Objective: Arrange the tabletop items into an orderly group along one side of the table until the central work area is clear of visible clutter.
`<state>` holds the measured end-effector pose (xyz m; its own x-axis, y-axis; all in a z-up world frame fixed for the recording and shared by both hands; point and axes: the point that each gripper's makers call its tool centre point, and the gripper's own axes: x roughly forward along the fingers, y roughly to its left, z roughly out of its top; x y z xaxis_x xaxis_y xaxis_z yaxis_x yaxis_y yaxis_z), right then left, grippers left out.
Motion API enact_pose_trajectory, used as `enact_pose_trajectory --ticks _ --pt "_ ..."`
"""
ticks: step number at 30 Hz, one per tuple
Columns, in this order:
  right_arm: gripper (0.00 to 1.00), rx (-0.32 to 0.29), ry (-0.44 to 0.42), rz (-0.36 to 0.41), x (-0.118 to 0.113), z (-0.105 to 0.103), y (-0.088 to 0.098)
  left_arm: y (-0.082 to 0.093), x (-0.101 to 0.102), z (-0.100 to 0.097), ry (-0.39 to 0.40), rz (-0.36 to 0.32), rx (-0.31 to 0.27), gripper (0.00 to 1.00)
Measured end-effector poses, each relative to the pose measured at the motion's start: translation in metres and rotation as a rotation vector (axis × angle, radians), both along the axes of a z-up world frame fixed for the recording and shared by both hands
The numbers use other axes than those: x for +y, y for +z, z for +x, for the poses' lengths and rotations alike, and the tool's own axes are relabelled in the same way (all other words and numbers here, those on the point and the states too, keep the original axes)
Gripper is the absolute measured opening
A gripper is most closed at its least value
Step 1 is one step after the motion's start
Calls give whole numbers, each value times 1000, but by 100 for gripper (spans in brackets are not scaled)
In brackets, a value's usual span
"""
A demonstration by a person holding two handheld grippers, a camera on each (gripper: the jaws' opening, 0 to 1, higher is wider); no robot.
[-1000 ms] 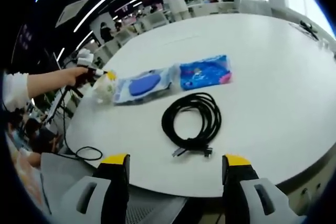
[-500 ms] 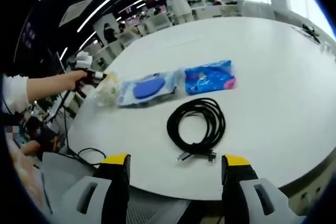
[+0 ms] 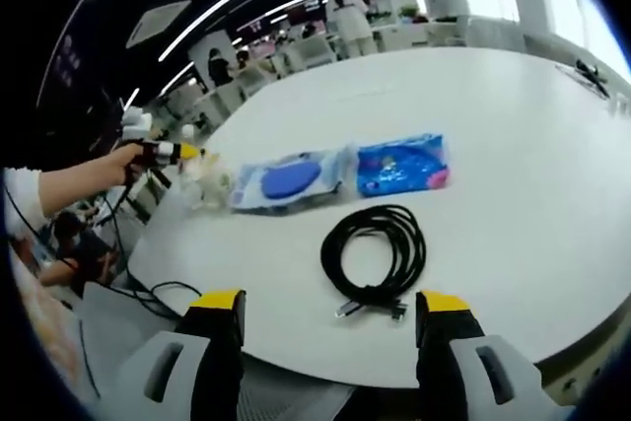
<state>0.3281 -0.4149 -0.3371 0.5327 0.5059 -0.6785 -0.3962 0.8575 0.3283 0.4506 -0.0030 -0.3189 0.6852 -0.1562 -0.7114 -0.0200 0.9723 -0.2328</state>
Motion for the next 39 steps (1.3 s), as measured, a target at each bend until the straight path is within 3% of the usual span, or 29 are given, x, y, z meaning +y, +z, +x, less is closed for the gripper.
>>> enact_pose_trajectory --ticks 5,11,26,30,39 --pt "71 -17 -19 25 -5 -2 1 21 0 -1 -6 21 -75 35" --pt "71 -24 -28 20 -15 -13 1 24 3 8 -18 33 -110 36" --pt "71 -22 -88 21 -36 -36 2 11 -10 4 -44 66 -125 36" --pt "70 -19 -100 30 -36 -37 1 6 -10 1 -30 58 -126 37" --pt "70 -18 -90 35 -27 -35 1 -1 -14 -4 -78 80 -132 37"
